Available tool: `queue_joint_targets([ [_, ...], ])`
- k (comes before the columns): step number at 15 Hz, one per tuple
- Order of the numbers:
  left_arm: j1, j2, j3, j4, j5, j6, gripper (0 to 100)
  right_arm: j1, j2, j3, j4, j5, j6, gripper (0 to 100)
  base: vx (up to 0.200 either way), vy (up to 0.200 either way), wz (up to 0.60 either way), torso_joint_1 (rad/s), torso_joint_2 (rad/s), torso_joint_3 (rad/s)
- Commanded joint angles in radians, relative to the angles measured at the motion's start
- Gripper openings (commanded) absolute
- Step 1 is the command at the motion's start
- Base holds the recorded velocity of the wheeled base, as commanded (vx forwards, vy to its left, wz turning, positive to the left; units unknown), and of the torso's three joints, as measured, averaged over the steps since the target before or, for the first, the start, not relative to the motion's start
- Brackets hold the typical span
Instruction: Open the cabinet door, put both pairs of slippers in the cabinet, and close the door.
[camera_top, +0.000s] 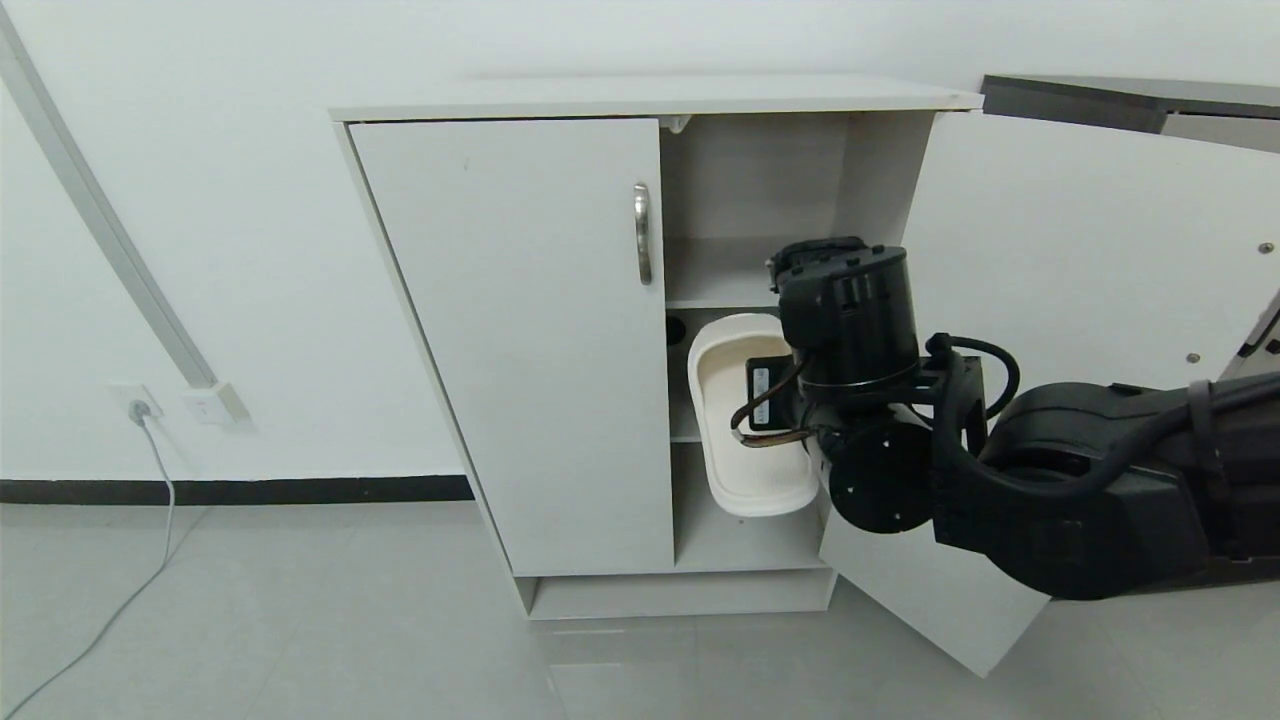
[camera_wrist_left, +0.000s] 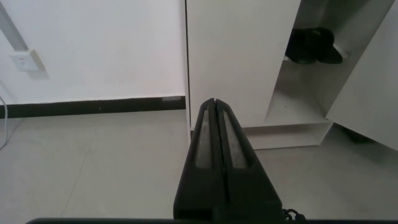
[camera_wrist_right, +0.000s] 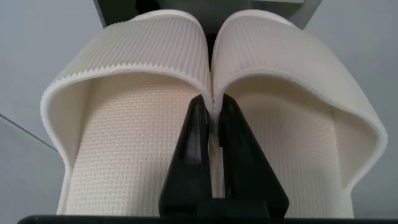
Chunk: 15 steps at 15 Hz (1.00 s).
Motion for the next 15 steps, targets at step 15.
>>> queue_joint_targets([
  [15,0.0,0.0,0.0,0.0,0.0,0.0,0,-0.037,-0.005,-0.046,-0.002,0.066,-0.027,0,0.04,0.0,0.0,0.0,0.0,0.0],
])
